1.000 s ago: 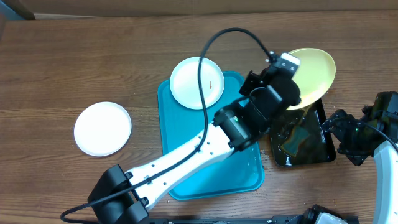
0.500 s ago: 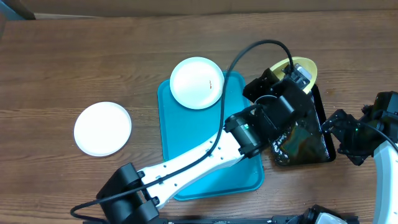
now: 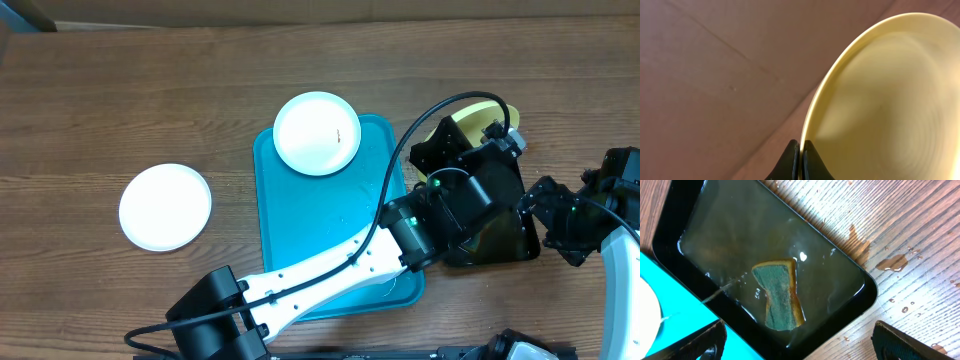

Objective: Clean dirty plates on tray and stack at the side
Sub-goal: 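Lift the yellow-rimmed plate with the left gripper over the black tray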

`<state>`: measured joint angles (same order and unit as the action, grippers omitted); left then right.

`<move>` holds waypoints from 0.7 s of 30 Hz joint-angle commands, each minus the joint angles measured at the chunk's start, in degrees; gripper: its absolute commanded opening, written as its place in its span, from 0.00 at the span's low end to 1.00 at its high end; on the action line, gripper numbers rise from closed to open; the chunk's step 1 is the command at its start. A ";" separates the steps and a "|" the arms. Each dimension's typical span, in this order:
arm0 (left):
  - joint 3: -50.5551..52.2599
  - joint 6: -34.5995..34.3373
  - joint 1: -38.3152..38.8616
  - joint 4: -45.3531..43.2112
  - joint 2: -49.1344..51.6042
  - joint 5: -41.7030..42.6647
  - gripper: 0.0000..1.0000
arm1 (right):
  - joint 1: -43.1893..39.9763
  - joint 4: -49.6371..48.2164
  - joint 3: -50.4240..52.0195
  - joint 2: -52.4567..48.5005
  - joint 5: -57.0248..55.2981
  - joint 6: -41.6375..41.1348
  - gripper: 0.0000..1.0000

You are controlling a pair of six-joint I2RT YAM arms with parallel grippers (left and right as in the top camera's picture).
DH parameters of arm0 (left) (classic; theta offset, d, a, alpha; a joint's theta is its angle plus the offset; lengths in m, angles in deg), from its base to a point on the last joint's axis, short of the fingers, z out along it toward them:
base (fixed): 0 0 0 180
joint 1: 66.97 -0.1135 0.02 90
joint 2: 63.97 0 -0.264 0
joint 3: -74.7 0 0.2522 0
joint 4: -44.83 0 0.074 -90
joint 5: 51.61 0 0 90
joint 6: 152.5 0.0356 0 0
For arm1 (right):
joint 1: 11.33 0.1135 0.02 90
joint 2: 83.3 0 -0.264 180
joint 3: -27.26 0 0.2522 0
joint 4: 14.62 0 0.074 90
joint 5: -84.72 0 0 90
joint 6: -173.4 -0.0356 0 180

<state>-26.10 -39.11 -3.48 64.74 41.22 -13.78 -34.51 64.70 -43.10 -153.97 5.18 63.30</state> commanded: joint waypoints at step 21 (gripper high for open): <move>-1.25 -4.07 1.03 -2.10 2.05 -8.37 0.04 | -0.15 0.63 -0.74 0.37 -0.07 0.48 0.95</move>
<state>-26.10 -37.82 -2.43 62.32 42.46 -19.31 -34.51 65.38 -43.10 -153.97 5.23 63.43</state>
